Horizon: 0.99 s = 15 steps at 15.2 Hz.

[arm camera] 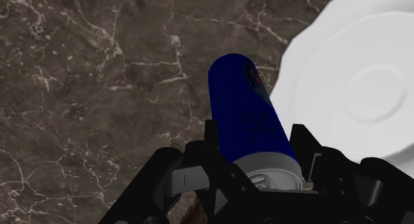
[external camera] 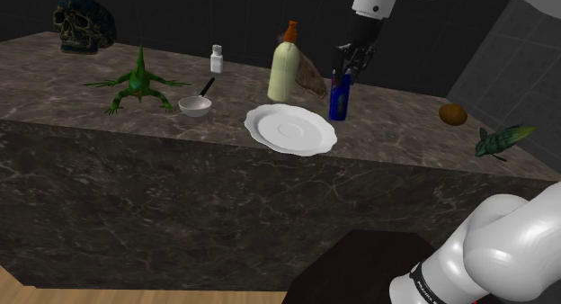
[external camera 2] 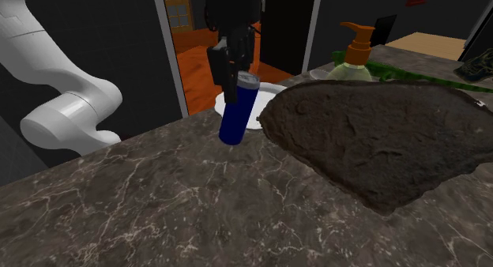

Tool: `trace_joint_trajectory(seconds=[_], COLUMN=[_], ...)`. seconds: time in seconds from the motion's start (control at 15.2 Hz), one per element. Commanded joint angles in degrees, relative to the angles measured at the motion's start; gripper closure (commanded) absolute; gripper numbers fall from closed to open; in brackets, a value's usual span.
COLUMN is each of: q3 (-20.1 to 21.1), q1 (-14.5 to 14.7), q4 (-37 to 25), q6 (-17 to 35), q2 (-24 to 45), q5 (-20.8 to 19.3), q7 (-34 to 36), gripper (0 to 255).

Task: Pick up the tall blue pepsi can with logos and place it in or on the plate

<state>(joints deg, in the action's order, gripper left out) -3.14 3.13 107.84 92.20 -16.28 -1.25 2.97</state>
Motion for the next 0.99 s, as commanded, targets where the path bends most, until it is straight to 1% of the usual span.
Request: trace_joint_trajectory(seconds=[0.0, 0.79, 0.92], q3=[0.0, 0.0, 1.7], q1=[0.0, 0.1, 1.1], q4=[-1.9, -14.8, -16.4], q6=[-1.5, -11.1, -12.2], q2=[0.4, 3.7, 4.3], q5=[0.0, 0.2, 0.5], q7=[0.0, -0.2, 2.6], gripper=[255, 255, 255])
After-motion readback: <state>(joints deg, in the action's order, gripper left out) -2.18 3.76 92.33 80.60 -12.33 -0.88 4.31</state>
